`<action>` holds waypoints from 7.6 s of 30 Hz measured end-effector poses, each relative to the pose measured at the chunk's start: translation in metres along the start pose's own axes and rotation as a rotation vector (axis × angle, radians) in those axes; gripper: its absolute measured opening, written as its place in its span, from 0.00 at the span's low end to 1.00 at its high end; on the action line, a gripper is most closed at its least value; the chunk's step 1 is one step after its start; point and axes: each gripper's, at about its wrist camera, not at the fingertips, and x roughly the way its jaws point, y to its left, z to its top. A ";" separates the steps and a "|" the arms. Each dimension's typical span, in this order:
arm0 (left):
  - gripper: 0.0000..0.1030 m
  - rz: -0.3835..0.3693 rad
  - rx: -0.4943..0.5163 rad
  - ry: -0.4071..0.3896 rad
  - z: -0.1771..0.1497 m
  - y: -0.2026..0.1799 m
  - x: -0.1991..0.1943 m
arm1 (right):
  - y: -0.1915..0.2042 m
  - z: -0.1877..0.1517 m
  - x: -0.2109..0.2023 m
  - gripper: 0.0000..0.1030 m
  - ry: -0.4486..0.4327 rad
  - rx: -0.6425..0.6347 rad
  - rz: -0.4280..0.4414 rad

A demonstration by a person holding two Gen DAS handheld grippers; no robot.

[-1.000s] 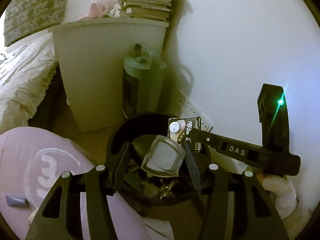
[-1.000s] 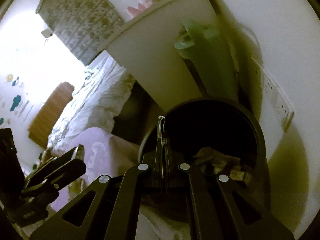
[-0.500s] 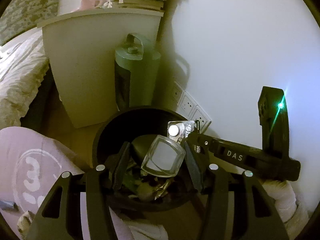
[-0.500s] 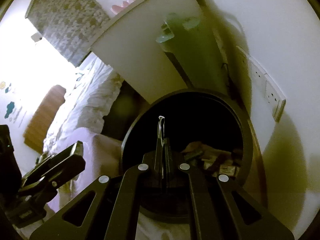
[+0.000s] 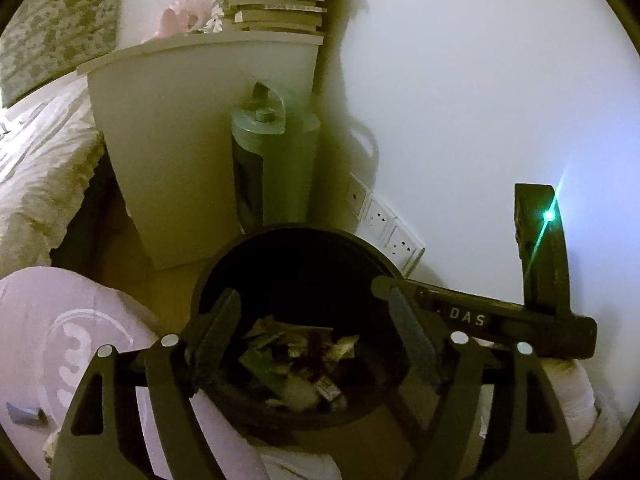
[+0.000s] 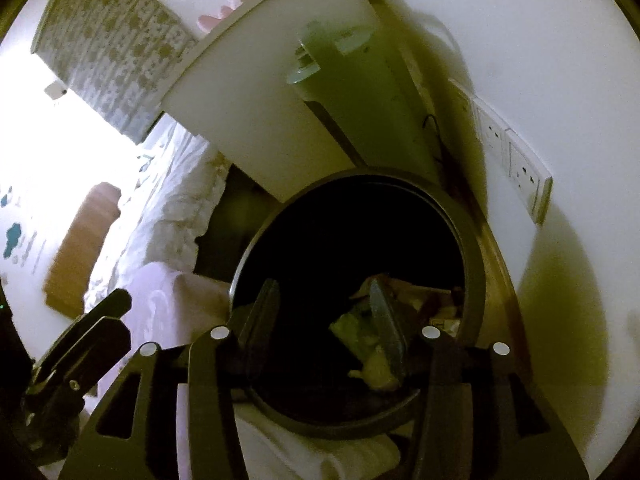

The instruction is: Collect trash

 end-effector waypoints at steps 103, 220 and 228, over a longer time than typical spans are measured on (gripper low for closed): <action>0.22 0.107 -0.110 -0.126 -0.037 0.087 -0.110 | 0.153 -0.008 -0.015 0.18 -0.061 -0.376 0.119; 0.95 0.879 -0.534 -0.285 -0.218 0.201 -0.243 | 0.321 -0.188 0.031 0.95 -0.446 -0.691 0.200; 0.95 0.877 -0.534 -0.283 -0.218 0.202 -0.244 | 0.321 -0.189 0.031 0.95 -0.445 -0.691 0.199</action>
